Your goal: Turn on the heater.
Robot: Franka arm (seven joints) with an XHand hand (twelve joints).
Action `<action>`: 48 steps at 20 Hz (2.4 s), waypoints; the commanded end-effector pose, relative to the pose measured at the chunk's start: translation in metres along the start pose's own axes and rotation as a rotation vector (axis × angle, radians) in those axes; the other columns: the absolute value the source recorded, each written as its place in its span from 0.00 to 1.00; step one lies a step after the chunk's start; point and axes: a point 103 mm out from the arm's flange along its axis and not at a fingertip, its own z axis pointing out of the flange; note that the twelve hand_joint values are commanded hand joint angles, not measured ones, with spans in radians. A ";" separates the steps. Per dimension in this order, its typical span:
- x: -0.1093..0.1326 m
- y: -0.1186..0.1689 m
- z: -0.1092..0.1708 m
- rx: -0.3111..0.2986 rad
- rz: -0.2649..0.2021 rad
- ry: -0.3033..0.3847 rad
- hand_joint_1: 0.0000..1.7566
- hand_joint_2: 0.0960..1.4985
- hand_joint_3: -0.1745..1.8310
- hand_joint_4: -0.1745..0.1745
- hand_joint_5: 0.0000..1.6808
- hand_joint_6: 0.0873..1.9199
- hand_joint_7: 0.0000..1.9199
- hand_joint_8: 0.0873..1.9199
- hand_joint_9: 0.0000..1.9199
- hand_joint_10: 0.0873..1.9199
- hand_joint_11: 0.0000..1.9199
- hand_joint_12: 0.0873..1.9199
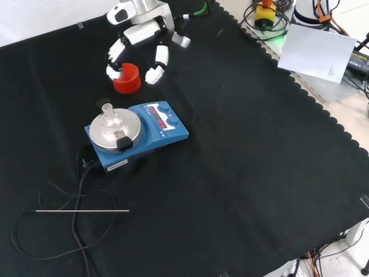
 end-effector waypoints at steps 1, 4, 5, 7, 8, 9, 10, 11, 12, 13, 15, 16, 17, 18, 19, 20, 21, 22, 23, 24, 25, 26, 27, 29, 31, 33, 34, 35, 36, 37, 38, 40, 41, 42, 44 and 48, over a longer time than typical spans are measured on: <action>-0.007 -0.031 0.003 0.057 0.007 -0.046 0.50 0.39 0.37 0.45 0.24 0.12 0.27 0.32 0.36 0.30 0.21 0.67; -0.009 -0.039 0.004 0.086 0.009 -0.055 0.50 0.39 0.38 0.45 0.25 0.10 0.32 0.32 0.40 0.29 0.23 0.67; -0.008 -0.042 0.004 0.093 0.007 -0.068 0.51 0.39 0.39 0.45 0.25 0.09 0.35 0.32 0.42 0.28 0.25 0.66; -0.007 -0.046 0.004 0.111 0.006 -0.085 0.51 0.39 0.40 0.43 0.26 0.08 0.43 0.33 0.50 0.28 0.31 0.64; -0.007 -0.048 0.004 0.125 0.007 -0.089 0.52 0.39 0.40 0.41 0.26 0.08 0.46 0.34 0.54 0.28 0.35 0.62; -0.006 -0.049 0.003 0.134 0.006 -0.095 0.52 0.39 0.40 0.40 0.26 0.07 0.49 0.35 0.57 0.27 0.39 0.60; -0.006 -0.051 0.004 0.139 0.005 -0.098 0.53 0.39 0.40 0.38 0.26 0.07 0.52 0.36 0.61 0.27 0.44 0.57; -0.005 -0.053 0.004 0.143 0.001 -0.101 0.54 0.40 0.40 0.37 0.27 0.06 0.55 0.38 0.64 0.27 0.49 0.55; -0.004 -0.055 0.004 0.144 -0.003 -0.107 0.55 0.40 0.40 0.35 0.27 0.06 0.57 0.39 0.67 0.26 0.53 0.52; -0.003 -0.058 0.004 0.145 -0.006 -0.117 0.56 0.41 0.40 0.34 0.27 0.05 0.59 0.40 0.70 0.26 0.57 0.50; -0.002 -0.062 0.007 0.159 -0.010 -0.129 0.57 0.41 0.40 0.32 0.28 0.05 0.63 0.42 0.73 0.26 0.63 0.46; -0.001 -0.063 0.009 0.174 -0.010 -0.141 0.58 0.42 0.40 0.31 0.29 0.05 0.65 0.42 0.75 0.27 0.65 0.45; -0.001 -0.065 0.011 0.195 -0.010 -0.157 0.58 0.42 0.40 0.30 0.29 0.05 0.66 0.43 0.78 0.28 0.69 0.44; 0.000 -0.067 0.013 0.213 -0.013 -0.170 0.59 0.42 0.40 0.29 0.30 0.06 0.68 0.45 0.80 0.29 0.72 0.43; 0.000 -0.068 0.014 0.226 -0.015 -0.182 0.60 0.42 0.40 0.28 0.31 0.06 0.71 0.46 0.83 0.32 0.76 0.43; 0.002 -0.070 0.017 0.237 -0.017 -0.199 0.60 0.43 0.41 0.26 0.32 0.07 0.74 0.48 0.85 0.36 0.80 0.44; 0.004 -0.071 0.018 0.249 -0.020 -0.217 0.61 0.43 0.41 0.25 0.34 0.09 0.76 0.50 0.87 0.39 0.83 0.46; 0.004 -0.072 0.019 0.265 -0.021 -0.230 0.62 0.44 0.41 0.23 0.35 0.11 0.79 0.53 0.89 0.45 0.86 0.49; 0.005 -0.072 0.020 0.290 -0.022 -0.237 0.64 0.44 0.41 0.22 0.36 0.14 0.81 0.57 0.92 0.52 0.89 0.55; 0.007 -0.073 0.022 0.321 -0.026 -0.255 0.65 0.45 0.42 0.22 0.38 0.16 0.85 0.62 0.95 0.59 0.92 0.61; 0.008 -0.074 0.023 0.352 -0.028 -0.267 0.66 0.45 0.43 0.21 0.39 0.18 0.87 0.66 0.97 0.64 0.95 0.66; 0.009 -0.074 0.025 0.381 -0.030 -0.273 0.67 0.46 0.43 0.22 0.39 0.20 0.90 0.69 0.98 0.69 0.97 0.71; 0.009 -0.073 0.026 0.403 -0.030 -0.279 0.69 0.46 0.44 0.22 0.39 0.22 0.92 0.71 0.99 0.73 0.98 0.75; 0.009 -0.073 0.028 0.442 -0.029 -0.289 0.73 0.47 0.47 0.22 0.36 0.27 0.94 0.74 1.00 0.77 0.99 0.77; 0.009 -0.073 0.032 0.483 -0.027 -0.294 0.78 0.47 0.51 0.24 0.31 0.31 0.95 0.76 1.00 0.80 0.98 0.78; 0.011 -0.072 0.037 0.523 -0.028 -0.307 0.81 0.46 0.54 0.25 0.25 0.34 0.96 0.77 1.00 0.82 0.98 0.79; 0.012 -0.072 0.040 0.545 -0.028 -0.312 0.82 0.45 0.55 0.26 0.23 0.35 0.96 0.78 1.00 0.82 0.97 0.79; 0.013 -0.072 0.044 0.567 -0.025 -0.315 0.82 0.45 0.56 0.27 0.21 0.35 0.96 0.78 1.00 0.83 0.97 0.80; 0.014 -0.072 0.048 0.586 -0.021 -0.316 0.83 0.45 0.57 0.27 0.20 0.34 0.97 0.79 1.00 0.83 0.97 0.80; 0.015 -0.072 0.051 0.597 -0.019 -0.321 0.83 0.44 0.57 0.28 0.19 0.34 0.97 0.79 1.00 0.84 0.97 0.80; 0.016 -0.072 0.054 0.612 -0.019 -0.329 0.83 0.44 0.58 0.29 0.18 0.33 0.97 0.79 1.00 0.84 0.97 0.80; 0.017 -0.072 0.058 0.639 -0.015 -0.331 0.83 0.43 0.59 0.30 0.16 0.30 0.97 0.79 1.00 0.84 0.97 0.80; 0.017 -0.072 0.060 0.653 -0.012 -0.331 0.84 0.43 0.59 0.30 0.16 0.29 0.97 0.79 1.00 0.84 0.97 0.80; 0.017 -0.072 0.061 0.661 -0.011 -0.329 0.84 0.43 0.59 0.31 0.15 0.28 0.97 0.79 1.00 0.84 0.97 0.80; 0.016 -0.073 0.065 0.677 -0.005 -0.326 0.84 0.43 0.60 0.32 0.15 0.25 0.97 0.80 1.00 0.85 0.97 0.80; 0.012 -0.077 0.071 0.707 0.005 -0.327 0.84 0.42 0.60 0.32 0.15 0.18 0.97 0.79 1.00 0.84 0.97 0.80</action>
